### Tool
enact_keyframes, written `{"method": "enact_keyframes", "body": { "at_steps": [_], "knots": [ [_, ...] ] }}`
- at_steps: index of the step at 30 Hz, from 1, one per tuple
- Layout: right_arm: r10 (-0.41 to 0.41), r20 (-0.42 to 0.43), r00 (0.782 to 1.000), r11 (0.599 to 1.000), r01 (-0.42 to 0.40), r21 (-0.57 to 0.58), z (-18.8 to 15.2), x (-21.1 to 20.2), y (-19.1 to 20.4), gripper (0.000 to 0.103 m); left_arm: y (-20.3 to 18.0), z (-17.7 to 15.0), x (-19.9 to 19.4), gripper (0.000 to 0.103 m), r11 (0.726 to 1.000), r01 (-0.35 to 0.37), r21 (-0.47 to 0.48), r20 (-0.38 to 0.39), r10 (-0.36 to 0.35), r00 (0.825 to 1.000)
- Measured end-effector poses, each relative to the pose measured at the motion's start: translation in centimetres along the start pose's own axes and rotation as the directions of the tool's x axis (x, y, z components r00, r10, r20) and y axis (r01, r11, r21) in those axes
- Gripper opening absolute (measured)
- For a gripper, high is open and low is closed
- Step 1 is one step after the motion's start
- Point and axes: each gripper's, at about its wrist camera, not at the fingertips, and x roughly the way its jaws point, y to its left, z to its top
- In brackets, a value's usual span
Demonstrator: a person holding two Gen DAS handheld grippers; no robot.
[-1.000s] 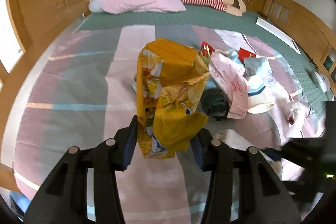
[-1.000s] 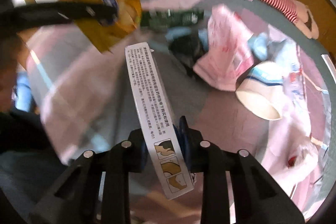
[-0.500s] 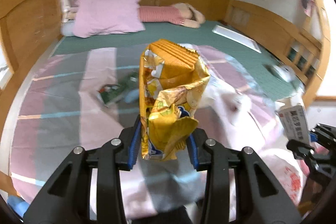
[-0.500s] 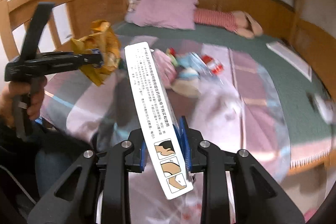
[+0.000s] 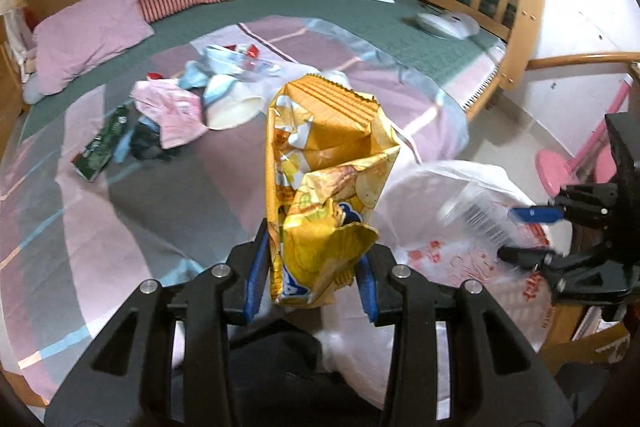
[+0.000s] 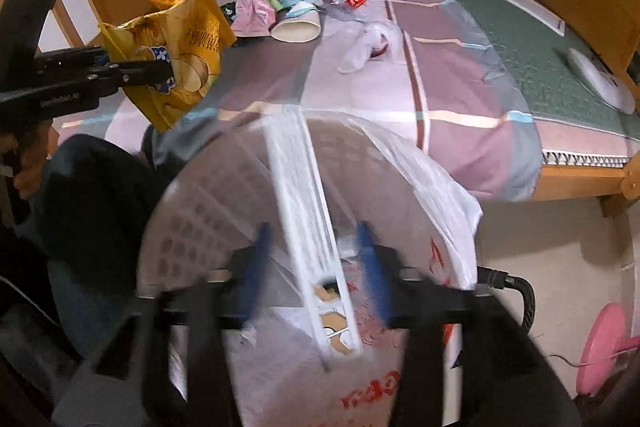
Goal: Collect trash
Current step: 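Drop the yellow chip bag and white box into the wastebasket with both grippers, then grasp the green snack bag with the left gripper while the right grasps a white plastic bag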
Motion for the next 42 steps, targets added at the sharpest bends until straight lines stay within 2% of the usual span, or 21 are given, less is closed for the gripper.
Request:
{"method": "enact_keyframes", "body": {
  "at_steps": [1,5,7,9,11,12,14,15,16,18,20,23,24,26,29,33,35,38,40,41,42],
  "knots": [
    [-0.014,0.028,1.0,1.0,0.013,0.003,-0.2,-0.5,-0.1,0.072,-0.2,-0.1,0.1,0.039,1.0,0.018,-0.002,-0.005,-0.018,1.0],
    [-0.015,0.129,0.992,0.999,0.01,0.033,-0.5,-2.4,-1.5,0.077,-1.0,-0.2,0.4,0.039,0.996,0.091,-0.003,-0.023,-0.091,0.996],
    [-0.016,0.175,0.984,0.999,0.007,0.052,-0.5,-3.4,-2.0,0.078,-1.6,-0.4,0.8,0.039,0.987,0.162,0.005,-0.045,-0.161,0.986],
    [-0.023,0.22,0.975,0.998,0.008,0.067,-0.5,-4.3,-2.4,0.079,-2.2,-0.7,1.4,0.04,0.966,0.257,0.007,-0.074,-0.256,0.964],
    [-0.032,0.25,0.968,0.997,0.013,0.076,-0.4,-4.9,-2.7,0.081,-3.3,-1.1,2.1,0.043,0.933,0.36,0.02,-0.113,-0.355,0.928],
    [-0.033,0.259,0.965,0.997,0.012,0.08,-0.3,-5.0,-2.8,0.081,-3.6,-1.3,2.3,0.05,0.923,0.383,0.023,-0.125,-0.378,0.918],
    [-0.038,0.266,0.963,0.996,0.016,0.083,-0.1,-5.3,-3.0,0.082,-4.1,-1.6,3.1,0.072,0.913,0.407,0.013,-0.144,-0.401,0.905],
    [-0.043,0.271,0.962,0.996,0.021,0.083,0.0,-5.3,-2.9,0.082,-4.2,-1.6,3.3,0.089,0.915,0.403,0.003,-0.141,-0.399,0.906],
    [-0.047,0.274,0.961,0.996,0.024,0.084,0.1,-5.3,-3.0,0.083,-3.8,-1.6,3.4,0.092,0.916,0.4,-0.012,-0.133,-0.398,0.908],
    [-0.054,0.276,0.96,0.995,0.03,0.092,0.3,-5.1,-3.1,0.086,-2.8,-1.4,3.6,0.094,0.923,0.382,-0.046,-0.121,-0.384,0.915],
    [-0.068,0.269,0.961,0.993,0.038,0.115,1.0,-4.4,-3.4,0.088,-0.7,-0.8,3.6,0.097,0.949,0.301,-0.093,-0.094,-0.31,0.946],
    [-0.122,0.256,0.959,0.98,0.075,0.186,2.8,-2.7,-4.0,0.088,2.8,-0.1,3.5,0.097,0.968,0.189,-0.164,-0.056,-0.2,0.978],
    [-0.133,0.251,0.959,0.973,0.078,0.216,3.8,-1.8,-4.3,0.088,4.7,0.1,3.2,0.097,0.971,0.126,-0.205,-0.037,-0.137,0.99],
    [-0.167,0.222,0.961,0.958,0.104,0.267,6.0,0.4,-4.7,0.088,7.2,0.2,2.8,0.097,0.963,0.068,-0.262,-0.019,-0.076,0.997],
    [-0.214,0.186,0.959,0.95,0.161,0.266,10.1,4.2,-4.2,0.088,12.3,-0.1,2.2,0.097,0.92,0.001,-0.391,0.001,0.0,1.0],
    [-0.282,0.108,0.953,0.939,0.251,0.235,15.4,10.2,-2.7,0.088,17.9,-1.2,2.1,0.097,0.85,-0.002,-0.527,0.027,0.019,0.999],
    [-0.334,0.076,0.94,0.929,0.314,0.195,17.3,13.2,-1.7,0.088,21.0,-2.6,2.2,0.097,0.768,0.063,-0.637,0.068,-0.025,0.997],
    [-0.392,0.032,0.919,0.911,0.384,0.149,18.8,16.9,-0.9,0.088,24.1,-4.8,2.6,0.099,0.655,0.148,-0.741,0.137,-0.068,0.988],
    [-0.401,-0.005,0.916,0.907,0.397,0.139,19.2,18.7,-1.0,0.087,25.1,-5.9,3.1,0.099,0.6,0.193,-0.776,0.166,-0.1,0.981],
    [-0.395,-0.023,0.918,0.908,0.394,0.143,19.3,19.5,-1.3,0.076,25.7,-6.5,3.4,0.099,0.568,0.211,-0.796,0.18,-0.111,0.977],
    [-0.393,-0.042,0.919,0.907,0.395,0.146,19.4,20.2,-1.5,0.067,25.9,-6.6,3.4,0.099,0.556,0.211,-0.804,0.18,-0.11,0.977]
  ]
}}
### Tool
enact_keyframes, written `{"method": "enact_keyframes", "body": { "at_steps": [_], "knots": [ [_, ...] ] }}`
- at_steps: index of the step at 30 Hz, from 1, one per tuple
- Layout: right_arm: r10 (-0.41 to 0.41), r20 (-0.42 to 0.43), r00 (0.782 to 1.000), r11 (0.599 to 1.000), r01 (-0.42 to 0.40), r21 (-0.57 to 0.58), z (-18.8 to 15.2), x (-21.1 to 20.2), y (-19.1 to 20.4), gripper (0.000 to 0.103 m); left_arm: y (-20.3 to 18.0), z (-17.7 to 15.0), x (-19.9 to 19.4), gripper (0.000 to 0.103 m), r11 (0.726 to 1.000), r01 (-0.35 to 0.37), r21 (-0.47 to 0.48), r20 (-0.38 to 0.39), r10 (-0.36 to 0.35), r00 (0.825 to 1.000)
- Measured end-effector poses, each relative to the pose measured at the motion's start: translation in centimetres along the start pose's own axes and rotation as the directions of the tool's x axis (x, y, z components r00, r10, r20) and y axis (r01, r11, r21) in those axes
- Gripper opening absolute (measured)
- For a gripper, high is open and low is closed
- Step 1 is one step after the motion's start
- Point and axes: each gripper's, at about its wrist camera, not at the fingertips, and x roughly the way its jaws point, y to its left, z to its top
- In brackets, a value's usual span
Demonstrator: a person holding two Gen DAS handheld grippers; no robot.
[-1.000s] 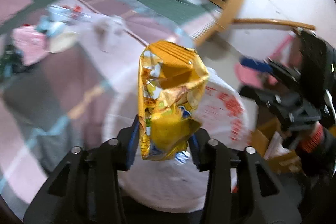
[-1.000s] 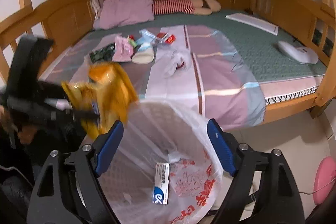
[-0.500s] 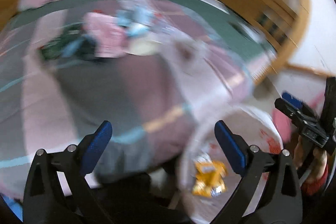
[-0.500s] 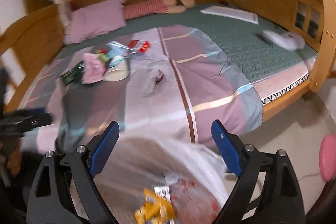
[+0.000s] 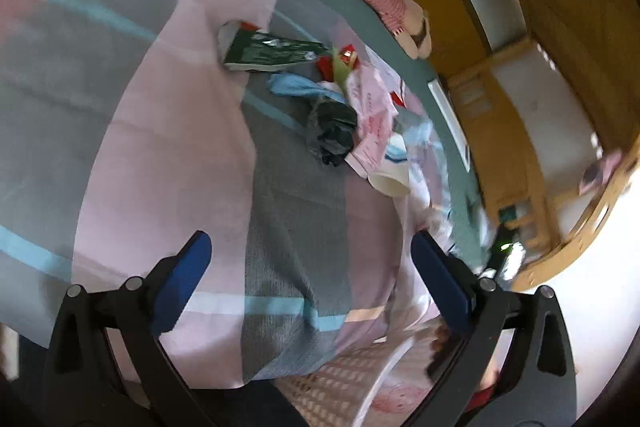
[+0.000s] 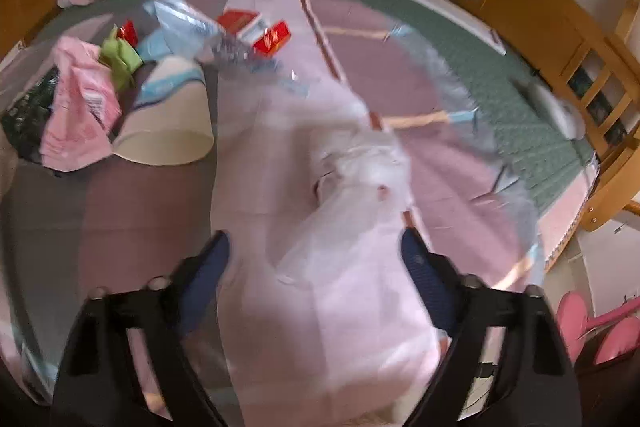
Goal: Collect trash
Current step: 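Grasp the green snack bag with the left gripper while the right grasps a white plastic bag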
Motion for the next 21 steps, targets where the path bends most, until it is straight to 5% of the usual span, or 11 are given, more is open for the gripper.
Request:
{"method": "enact_keyframes", "body": {
  "at_steps": [2,4,9,14,18,21],
  "knots": [
    [0.033,-0.038,0.999,0.999,-0.033,0.007,0.0,1.2,0.1,0.019,-0.2,0.2,-0.1,0.099,1.0,-0.01,0.012,0.012,0.01,1.0],
    [0.077,-0.054,0.996,0.997,-0.076,0.026,0.1,1.8,0.2,0.006,-0.7,0.2,-0.3,0.099,0.999,-0.014,0.047,0.023,0.013,1.0],
    [0.15,0.006,0.989,0.989,-0.15,0.014,-0.4,-0.8,0.4,0.003,-2.3,1.9,0.1,0.099,0.984,-0.116,0.138,0.062,0.108,0.992],
    [0.32,0.095,0.943,0.947,-0.321,-0.013,-1.7,-7.2,0.6,0.003,-3.4,6.2,1.2,0.099,0.95,-0.225,0.216,0.171,0.19,0.967],
    [0.423,0.139,0.896,0.906,-0.417,-0.068,-3.2,-11.2,1.6,0.003,-3.5,10.8,3.9,0.099,0.886,-0.382,0.264,0.27,0.313,0.911],
    [0.465,0.138,0.874,0.885,-0.46,-0.069,-4.3,-12.3,2.0,0.003,-3.7,12.9,6.4,0.099,0.787,-0.518,0.336,0.342,0.41,0.845]
  ]
}}
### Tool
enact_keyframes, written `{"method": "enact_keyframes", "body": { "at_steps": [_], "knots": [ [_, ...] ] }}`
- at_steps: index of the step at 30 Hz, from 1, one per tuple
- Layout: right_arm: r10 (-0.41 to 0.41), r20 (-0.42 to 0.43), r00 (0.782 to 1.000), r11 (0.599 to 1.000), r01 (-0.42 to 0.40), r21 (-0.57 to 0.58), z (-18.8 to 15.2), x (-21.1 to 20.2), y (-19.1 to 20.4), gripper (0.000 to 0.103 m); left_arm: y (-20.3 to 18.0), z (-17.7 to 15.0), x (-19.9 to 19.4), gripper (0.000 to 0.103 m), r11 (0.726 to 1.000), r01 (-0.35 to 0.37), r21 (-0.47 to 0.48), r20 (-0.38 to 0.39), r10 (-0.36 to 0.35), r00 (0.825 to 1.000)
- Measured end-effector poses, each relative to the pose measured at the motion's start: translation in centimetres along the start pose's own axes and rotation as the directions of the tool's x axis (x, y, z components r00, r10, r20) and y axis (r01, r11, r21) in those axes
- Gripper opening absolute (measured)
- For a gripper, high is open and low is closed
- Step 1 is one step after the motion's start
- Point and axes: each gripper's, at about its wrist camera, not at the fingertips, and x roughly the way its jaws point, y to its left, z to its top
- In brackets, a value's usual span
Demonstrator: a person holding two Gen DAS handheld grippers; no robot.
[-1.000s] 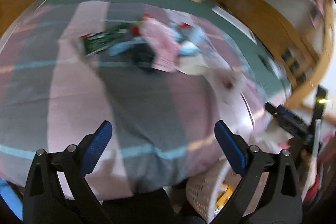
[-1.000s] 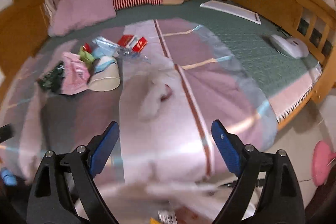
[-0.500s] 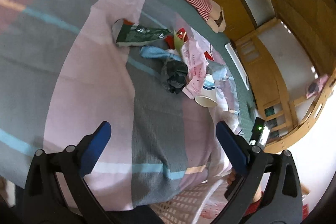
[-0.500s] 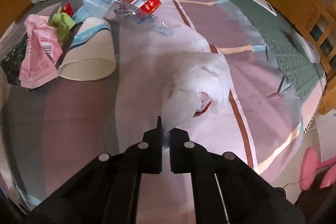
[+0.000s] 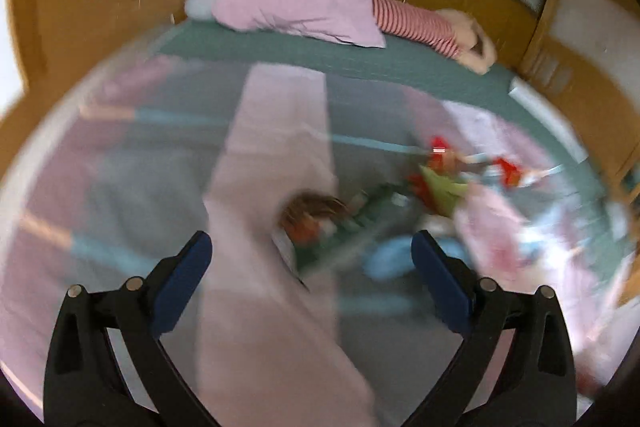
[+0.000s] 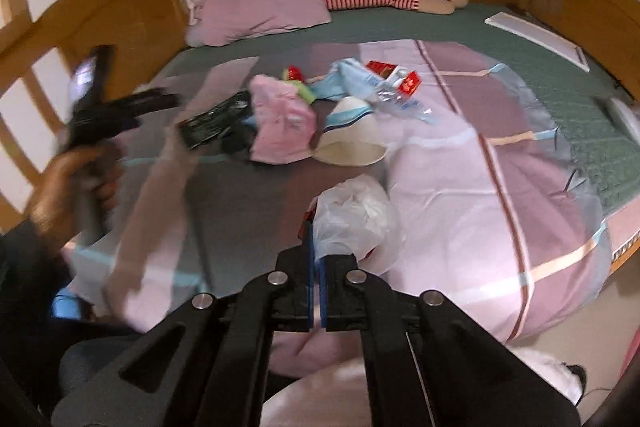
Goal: Collect trash
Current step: 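Grasp the green snack bag with the left gripper while the right grasps a white plastic bag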
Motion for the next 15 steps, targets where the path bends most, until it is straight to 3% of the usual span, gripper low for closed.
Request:
{"method": "enact_keyframes", "body": {
  "at_steps": [3,6,8,10,12,15],
  "knots": [
    [-0.003,-0.016,1.0,1.0,0.003,0.005,-0.4,0.3,0.3,0.003,-2.3,0.3,2.5,0.099,0.974,-0.062,0.22,-0.004,0.065,0.998],
    [-0.004,-0.035,0.999,1.0,0.005,0.024,-0.5,0.9,0.3,0.003,-3.2,0.0,3.9,0.096,0.956,-0.005,0.293,-0.046,0.02,0.999],
    [0.005,-0.039,0.999,0.999,-0.004,0.033,-0.6,1.0,0.4,0.003,-3.1,-0.3,4.7,0.073,0.957,0.076,0.28,-0.103,-0.049,0.993],
    [0.006,-0.032,0.999,1.0,-0.005,0.031,-0.7,1.0,0.5,0.003,-2.7,-0.7,5.7,0.03,0.959,0.132,0.249,-0.184,-0.087,0.979],
    [0.006,-0.013,1.0,1.0,-0.005,0.03,-0.6,0.6,0.8,0.003,-2.4,-1.1,5.7,0.013,0.96,0.17,0.221,-0.212,-0.123,0.969],
    [-0.008,0.018,1.0,1.0,0.008,0.015,-0.4,-0.1,1.1,0.003,-1.9,-1.2,3.8,0.006,0.969,0.157,0.189,-0.186,-0.121,0.975]
  ]
}}
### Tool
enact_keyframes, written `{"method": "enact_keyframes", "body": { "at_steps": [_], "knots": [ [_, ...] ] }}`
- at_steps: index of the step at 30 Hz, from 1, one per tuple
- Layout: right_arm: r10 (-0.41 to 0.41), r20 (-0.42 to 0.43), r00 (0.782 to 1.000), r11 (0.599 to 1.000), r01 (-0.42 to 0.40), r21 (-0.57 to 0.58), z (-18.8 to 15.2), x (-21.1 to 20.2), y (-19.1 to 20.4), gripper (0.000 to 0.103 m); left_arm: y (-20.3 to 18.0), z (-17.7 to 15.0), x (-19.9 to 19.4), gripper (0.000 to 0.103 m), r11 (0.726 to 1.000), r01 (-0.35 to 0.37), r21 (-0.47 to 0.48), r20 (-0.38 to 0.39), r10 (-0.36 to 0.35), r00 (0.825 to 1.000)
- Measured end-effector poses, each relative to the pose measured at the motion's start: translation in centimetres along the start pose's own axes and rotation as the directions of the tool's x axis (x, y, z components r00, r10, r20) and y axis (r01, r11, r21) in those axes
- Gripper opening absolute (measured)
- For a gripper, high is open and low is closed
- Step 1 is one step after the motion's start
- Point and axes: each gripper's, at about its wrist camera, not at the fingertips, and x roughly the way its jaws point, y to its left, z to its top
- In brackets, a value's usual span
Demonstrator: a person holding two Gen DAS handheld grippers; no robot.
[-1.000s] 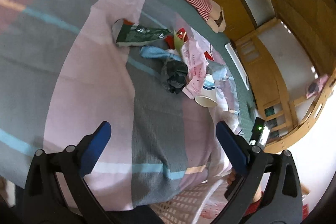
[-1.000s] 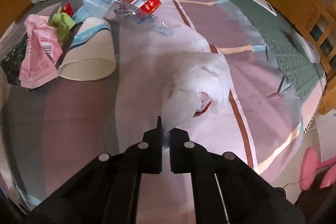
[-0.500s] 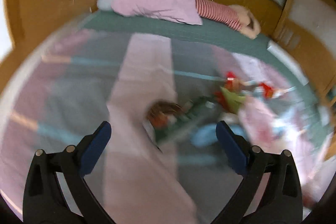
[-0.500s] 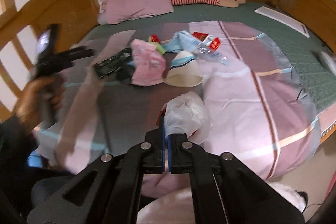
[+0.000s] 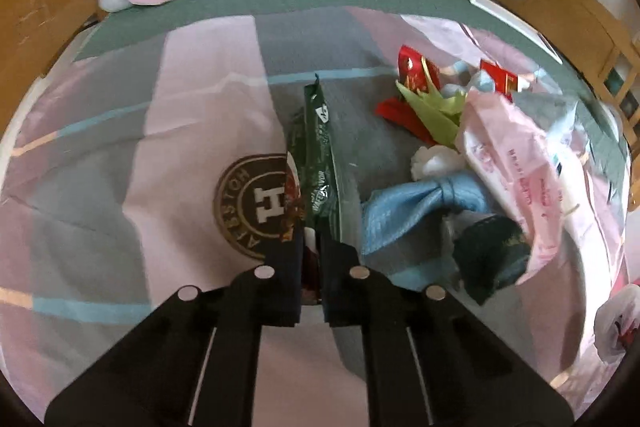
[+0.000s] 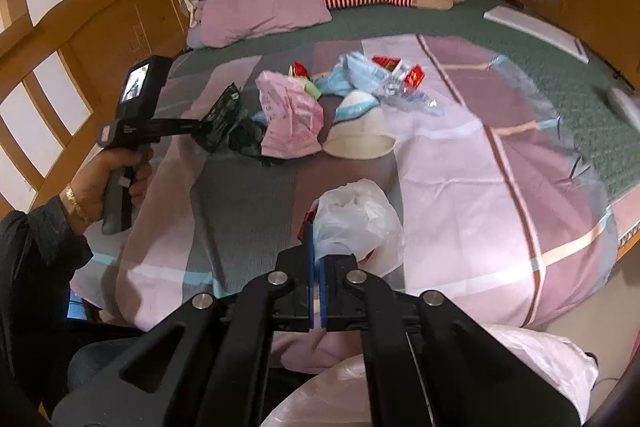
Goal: Collect trash
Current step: 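Grasp the green snack bag with the left gripper while the right grasps a white plastic bag, then carry both items over the wastebasket and open both grippers to drop them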
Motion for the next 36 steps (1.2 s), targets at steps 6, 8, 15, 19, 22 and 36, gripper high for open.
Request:
{"method": "enact_keyframes", "body": {
  "at_steps": [6,8,15,19,22,36],
  "knots": [
    [0.029,0.086,0.996,1.0,-0.028,-0.011,0.6,-3.1,0.3,0.003,-0.9,-1.1,-7.1,0.006,0.995,0.041,-0.087,0.114,-0.031,0.993],
    [0.042,0.114,0.993,0.999,-0.04,-0.021,0.6,-4.3,0.4,0.003,-2.8,-1.9,-10.6,0.006,0.998,0.018,-0.054,0.182,-0.008,0.983],
    [0.052,0.18,0.982,0.998,-0.043,-0.056,-0.3,-8.6,0.4,0.003,-7.8,-6.9,-21.2,0.006,0.999,-0.021,-0.03,0.302,0.029,0.953],
    [0.058,0.197,0.979,0.996,-0.043,-0.08,-1.1,-10.6,0.1,0.003,-10.1,-10.3,-25.3,0.006,0.999,-0.012,-0.039,0.325,0.024,0.945],
    [0.065,0.208,0.976,0.995,-0.047,-0.089,-1.9,-12.1,-0.4,0.003,-12.6,-12.2,-26.5,0.006,1.0,0.0,0.006,0.316,-0.002,0.949],
    [-0.065,0.229,0.971,0.987,0.097,-0.128,-6.5,-20.2,-3.6,0.003,-21.9,-18.0,-29.7,0.006,0.972,0.088,0.219,0.264,-0.146,0.953]
  ]
}}
